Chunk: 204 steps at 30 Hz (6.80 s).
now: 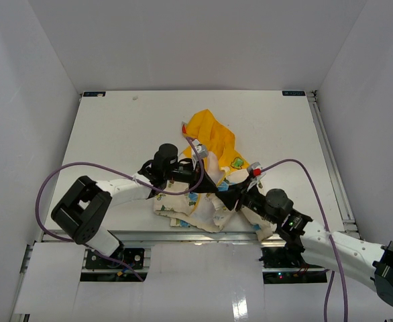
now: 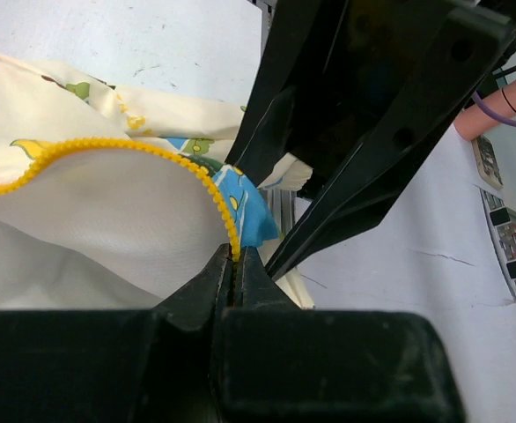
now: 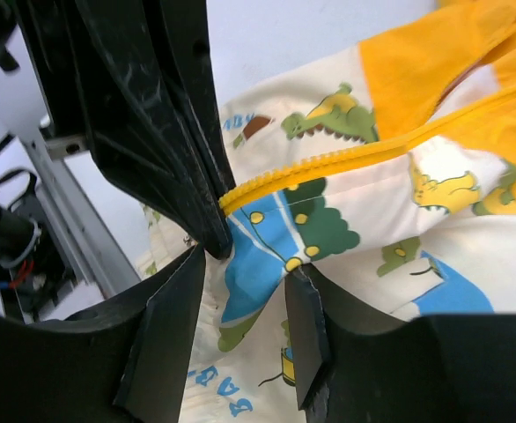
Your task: Zip up the jacket
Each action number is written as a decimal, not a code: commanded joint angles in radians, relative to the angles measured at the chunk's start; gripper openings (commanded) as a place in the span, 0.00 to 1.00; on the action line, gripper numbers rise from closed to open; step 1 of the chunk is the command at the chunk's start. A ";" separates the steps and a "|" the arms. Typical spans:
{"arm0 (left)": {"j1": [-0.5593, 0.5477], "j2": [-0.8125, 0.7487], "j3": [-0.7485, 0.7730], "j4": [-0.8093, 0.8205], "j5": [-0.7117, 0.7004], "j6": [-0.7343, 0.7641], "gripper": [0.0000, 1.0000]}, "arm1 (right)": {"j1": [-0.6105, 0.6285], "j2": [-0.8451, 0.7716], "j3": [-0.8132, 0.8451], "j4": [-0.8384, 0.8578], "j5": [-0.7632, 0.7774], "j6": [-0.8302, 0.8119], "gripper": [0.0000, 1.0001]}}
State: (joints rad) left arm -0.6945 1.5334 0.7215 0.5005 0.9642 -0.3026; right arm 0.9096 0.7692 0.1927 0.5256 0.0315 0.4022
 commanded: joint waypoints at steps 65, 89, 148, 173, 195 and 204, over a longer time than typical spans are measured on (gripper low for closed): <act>0.000 0.005 -0.076 0.429 0.008 -0.329 0.00 | 0.002 0.021 -0.107 0.313 0.041 0.076 0.54; 0.007 -0.024 -0.091 0.392 -0.005 -0.276 0.00 | 0.003 -0.012 -0.142 0.319 0.050 -0.014 0.63; 0.005 -0.312 -0.199 0.082 -0.231 -0.075 0.60 | 0.003 -0.062 -0.072 0.289 -0.052 -0.086 0.08; -0.009 -0.172 -0.227 0.281 -0.153 -0.136 0.53 | 0.003 -0.087 -0.056 0.281 -0.088 -0.054 0.08; -0.017 -0.195 -0.266 0.281 -0.208 -0.166 0.00 | 0.001 -0.107 -0.024 0.205 -0.005 -0.092 0.08; -0.017 -0.271 -0.263 0.109 -0.357 -0.090 0.01 | 0.001 -0.128 -0.004 0.152 0.015 -0.105 0.08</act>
State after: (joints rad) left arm -0.7101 1.3132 0.4606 0.7039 0.6896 -0.4385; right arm 0.9108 0.6647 0.1343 0.6378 0.0153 0.3173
